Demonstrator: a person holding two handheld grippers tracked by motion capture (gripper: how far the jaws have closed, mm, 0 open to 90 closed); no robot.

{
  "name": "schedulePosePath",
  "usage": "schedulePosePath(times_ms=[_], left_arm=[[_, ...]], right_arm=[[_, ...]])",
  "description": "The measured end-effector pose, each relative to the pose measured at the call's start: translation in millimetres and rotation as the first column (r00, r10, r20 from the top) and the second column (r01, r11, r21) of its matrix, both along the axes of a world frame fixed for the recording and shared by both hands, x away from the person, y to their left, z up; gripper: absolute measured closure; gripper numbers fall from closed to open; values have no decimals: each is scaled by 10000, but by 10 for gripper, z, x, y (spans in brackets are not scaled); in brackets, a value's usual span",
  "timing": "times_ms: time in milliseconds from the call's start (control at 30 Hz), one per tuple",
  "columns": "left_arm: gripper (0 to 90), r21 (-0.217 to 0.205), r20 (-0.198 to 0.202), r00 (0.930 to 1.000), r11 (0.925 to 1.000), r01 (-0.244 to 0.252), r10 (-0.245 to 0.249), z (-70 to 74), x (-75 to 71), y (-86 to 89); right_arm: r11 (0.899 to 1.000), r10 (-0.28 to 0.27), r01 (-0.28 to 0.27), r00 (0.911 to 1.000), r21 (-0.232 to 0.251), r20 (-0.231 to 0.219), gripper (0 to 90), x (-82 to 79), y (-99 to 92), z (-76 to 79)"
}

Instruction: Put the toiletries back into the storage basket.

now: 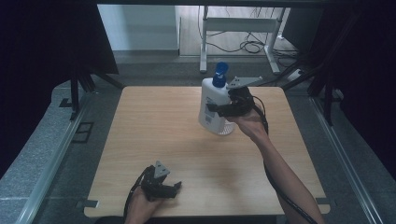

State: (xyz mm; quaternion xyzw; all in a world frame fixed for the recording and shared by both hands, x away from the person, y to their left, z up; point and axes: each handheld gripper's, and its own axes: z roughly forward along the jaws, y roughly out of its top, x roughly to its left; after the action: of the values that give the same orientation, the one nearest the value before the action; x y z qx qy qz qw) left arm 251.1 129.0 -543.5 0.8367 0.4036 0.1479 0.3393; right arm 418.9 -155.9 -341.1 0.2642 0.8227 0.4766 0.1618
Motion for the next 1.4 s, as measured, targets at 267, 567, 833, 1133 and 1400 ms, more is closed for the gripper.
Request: schedulePosePath(times_ms=[267,567,833,1133,1400], left_arm=[[119,-12,-3,10000,10000,9,-9,-1,0,0],[119,-21,3,10000,10000,5,-5,-1,1,-1],[119,-20,15,10000,10000,-2,2,-2,0,-1],[119,-16,17,10000,10000,-5,5,-2,0,-1],[119,-11,10,10000,10000,-5,5,-1,0,0]], right_arm=[[9994,-336,336,9993,19,163,375,125,-41,89],[9976,-696,697,9973,-16,252,376,279,-102,102],[9937,-1103,1109,9934,-176,308,376,414,-162,54],[9898,-1371,1386,9895,-331,448,376,519,-189,-10],[9881,-1477,1493,9882,-363,413,376,572,-198,-117]])
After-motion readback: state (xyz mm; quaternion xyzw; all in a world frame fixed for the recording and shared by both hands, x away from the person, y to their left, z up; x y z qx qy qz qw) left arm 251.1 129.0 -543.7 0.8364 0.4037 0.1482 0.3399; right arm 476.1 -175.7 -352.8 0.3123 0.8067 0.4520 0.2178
